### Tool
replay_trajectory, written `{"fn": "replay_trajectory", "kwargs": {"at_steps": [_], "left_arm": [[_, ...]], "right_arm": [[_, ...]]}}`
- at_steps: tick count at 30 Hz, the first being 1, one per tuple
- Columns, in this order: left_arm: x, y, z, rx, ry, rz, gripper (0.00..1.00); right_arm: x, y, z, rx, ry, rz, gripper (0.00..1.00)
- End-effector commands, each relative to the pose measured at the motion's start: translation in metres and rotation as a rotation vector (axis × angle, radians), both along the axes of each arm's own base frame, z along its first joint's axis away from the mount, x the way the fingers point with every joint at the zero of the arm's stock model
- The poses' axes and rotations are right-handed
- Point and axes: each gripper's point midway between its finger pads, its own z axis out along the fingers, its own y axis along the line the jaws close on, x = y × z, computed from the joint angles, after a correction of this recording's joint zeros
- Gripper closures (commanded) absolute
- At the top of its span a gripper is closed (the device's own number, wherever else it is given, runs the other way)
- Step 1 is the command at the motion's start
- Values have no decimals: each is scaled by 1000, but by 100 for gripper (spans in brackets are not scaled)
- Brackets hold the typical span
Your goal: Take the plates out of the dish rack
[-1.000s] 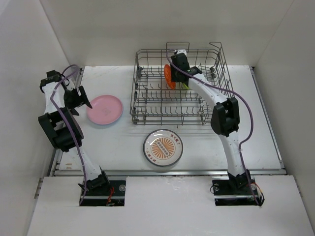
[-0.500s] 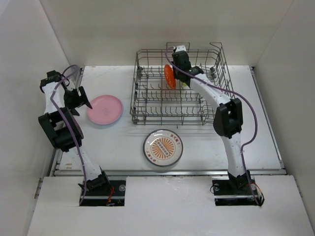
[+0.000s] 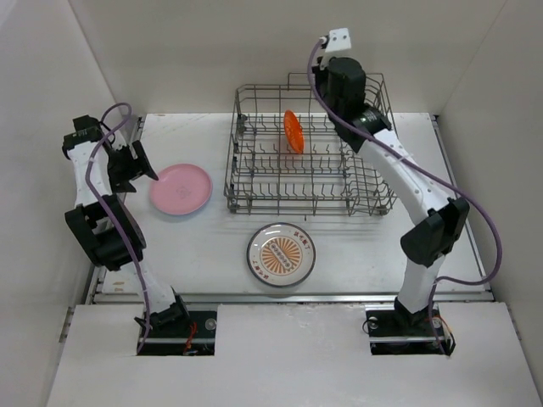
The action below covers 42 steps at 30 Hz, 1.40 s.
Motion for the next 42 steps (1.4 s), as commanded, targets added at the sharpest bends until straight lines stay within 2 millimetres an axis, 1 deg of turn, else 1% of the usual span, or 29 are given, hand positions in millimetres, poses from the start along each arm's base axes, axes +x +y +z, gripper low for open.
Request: {"fn": "replay_trajectory", "kwargs": {"at_steps": [1, 3, 4, 6, 7, 10, 11, 12, 13, 14, 15, 16, 17, 18, 19, 21, 22, 24, 25, 30, 32, 34, 35, 36, 37, 38, 39, 41, 42], "left_arm": [[-3, -5, 26, 15, -61, -11, 28], [-6, 2, 29, 32, -59, 17, 28], [-6, 6, 31, 50, -61, 23, 28], [-13, 14, 38, 78, -64, 60, 28], [-13, 14, 38, 78, -64, 60, 28], [-17, 23, 55, 94, -111, 107, 27], [-21, 27, 51, 83, -97, 135, 26], [-20, 27, 57, 94, -121, 135, 26], [-24, 30, 60, 91, -124, 161, 26], [-25, 33, 57, 87, -122, 178, 26], [-26, 32, 61, 92, -133, 179, 26], [-27, 32, 65, 97, -142, 179, 25], [-29, 31, 61, 92, -133, 179, 25], [-27, 32, 62, 96, -141, 179, 25], [-28, 32, 66, 101, -151, 179, 25], [-28, 29, 63, 89, -146, 175, 25], [-29, 29, 66, 93, -154, 175, 25], [-30, 28, 70, 98, -164, 175, 25], [-31, 28, 67, 94, -156, 175, 24], [-30, 26, 71, 93, -177, 170, 22], [-30, 26, 71, 93, -177, 170, 22], [-30, 26, 71, 93, -177, 170, 22], [-30, 26, 71, 93, -177, 170, 22], [-29, 27, 68, 89, -168, 170, 22], [-28, 25, 69, 80, -173, 166, 22], [-28, 25, 69, 80, -173, 166, 22], [-26, 27, 68, 79, -171, 166, 22], [-26, 27, 68, 79, -171, 166, 22], [-26, 27, 68, 79, -171, 166, 22]], "right_arm": [[-53, 79, 20, -107, -65, 243, 100], [-90, 119, 14, -221, -69, 387, 100], [-131, 160, 4, -269, -73, 516, 100], [-169, 196, -20, -385, -59, 625, 100], [-207, 222, -34, -441, -42, 706, 100], [-252, 249, -71, -574, -1, 798, 100], [-276, 264, -88, -604, 13, 865, 100], [-289, 270, -93, -602, 25, 918, 100], [-301, 275, -107, -611, 67, 973, 100], [-318, 285, -107, -576, 76, 1054, 100], [-323, 290, -118, -569, 106, 1089, 100], [-335, 299, -127, -553, 131, 1135, 100], [-340, 303, -133, -547, 152, 1166, 100], [-358, 315, -147, -545, 183, 1248, 100], [-369, 322, -157, -530, 215, 1281, 100], [-378, 333, -168, -513, 247, 1313, 100], [-376, 337, -192, -534, 302, 1297, 100], [-374, 341, -215, -565, 342, 1255, 100], [-363, 340, -234, -609, 361, 1194, 100], [-361, 343, -279, -702, 392, 1103, 96], [-370, 343, -296, -745, 407, 1084, 89], [-376, 342, -308, -769, 423, 1092, 78], [-385, 343, -310, -776, 435, 1120, 57], [-389, 344, -317, -777, 450, 1143, 45], [-397, 345, -320, -758, 479, 1178, 26], [-399, 345, -320, -745, 490, 1185, 20], [-401, 350, -311, -720, 487, 1196, 16], [-403, 353, -305, -700, 489, 1204, 12], [-402, 357, -292, -677, 466, 1207, 10]]}}
